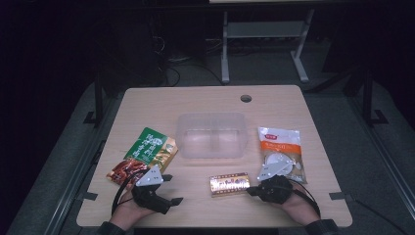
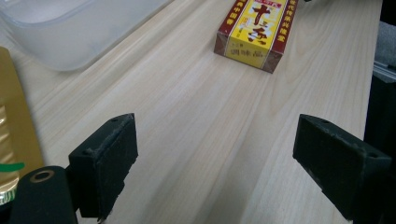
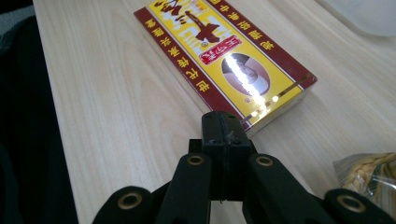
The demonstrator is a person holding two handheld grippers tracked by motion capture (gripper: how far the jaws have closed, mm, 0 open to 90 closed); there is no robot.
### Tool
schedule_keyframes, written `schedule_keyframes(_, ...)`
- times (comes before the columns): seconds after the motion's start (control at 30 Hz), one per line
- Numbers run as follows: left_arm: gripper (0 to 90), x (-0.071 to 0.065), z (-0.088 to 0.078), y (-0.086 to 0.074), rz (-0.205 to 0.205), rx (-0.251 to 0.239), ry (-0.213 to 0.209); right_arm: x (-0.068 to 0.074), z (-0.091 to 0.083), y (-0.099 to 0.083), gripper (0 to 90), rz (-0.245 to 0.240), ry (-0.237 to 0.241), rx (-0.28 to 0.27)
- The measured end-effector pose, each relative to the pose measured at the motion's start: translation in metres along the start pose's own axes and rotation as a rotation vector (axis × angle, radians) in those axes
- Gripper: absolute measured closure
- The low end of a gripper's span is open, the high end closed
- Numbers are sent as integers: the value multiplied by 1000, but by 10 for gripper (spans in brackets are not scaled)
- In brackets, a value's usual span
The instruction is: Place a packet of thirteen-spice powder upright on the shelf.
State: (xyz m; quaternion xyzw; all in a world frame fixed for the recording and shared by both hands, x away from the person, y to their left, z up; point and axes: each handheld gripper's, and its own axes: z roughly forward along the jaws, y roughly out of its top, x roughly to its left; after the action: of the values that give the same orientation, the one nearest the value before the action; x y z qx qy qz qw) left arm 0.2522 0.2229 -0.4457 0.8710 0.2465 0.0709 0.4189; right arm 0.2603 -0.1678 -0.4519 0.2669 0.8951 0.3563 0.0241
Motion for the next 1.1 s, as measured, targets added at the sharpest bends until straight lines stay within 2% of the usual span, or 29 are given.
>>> schedule_keyframes(0.17,126,-1,3,4,-24,-14,-13,-6,2,4,900,1,-5,-12)
schedule_keyframes(0.3,125,-2,7,9,-15,-8,-14,-9,4,7,900,2,-17,-11)
schedule_keyframes(0.4,124,-4,17,16,1,-4,-22,-15,7,12,900,-4,-38,-19)
schedule_keyframes(0.5,123,-4,22,20,1,-2,-27,-18,8,15,900,0,-37,-32)
schedule_keyframes(0.53,122,-6,30,25,-10,4,-45,-18,4,15,900,-6,-40,-47)
schedule_keyframes(0.57,122,-6,30,25,-10,4,-45,-18,4,15,900,-6,-40,-47)
schedule_keyframes(0.6,122,-9,37,29,-1,27,-51,-19,-2,14,839,12,-36,-82)
schedule_keyframes(0.63,121,-10,40,31,9,36,-53,-20,-4,14,799,34,-29,-95)
schedule_keyframes(0.67,122,-10,40,31,9,36,-53,-20,-4,14,799,34,-29,-95)
schedule_keyframes(0.7,122,-13,46,36,23,52,-53,-22,-7,13,700,35,-32,-105)
schedule_keyframes(0.77,123,-14,49,38,30,58,-55,-22,-7,12,667,45,-43,-108)
schedule_keyframes(0.8,123,-16,57,43,32,70,-60,-22,-8,11,547,30,-63,-120)
schedule_keyframes(0.83,123,-16,57,43,32,70,-60,-22,-9,11,514,44,-72,-124)
schedule_keyframes(0.87,123,-18,66,48,39,91,-68,-22,-9,11,498,44,-77,-130)
schedule_keyframes(0.9,123,-18,66,48,39,91,-68,-22,-9,11,498,44,-77,-130)
schedule_keyframes(0.97,123,-21,77,53,62,110,-73,-22,-11,12,450,55,-87,-147)
schedule_keyframes(1.0,124,-23,85,56,66,116,-74,-24,-12,11,424,46,-91,-154)
schedule_keyframes(1.1,125,-24,95,60,72,129,-78,-24,-13,11,398,46,-103,-165)
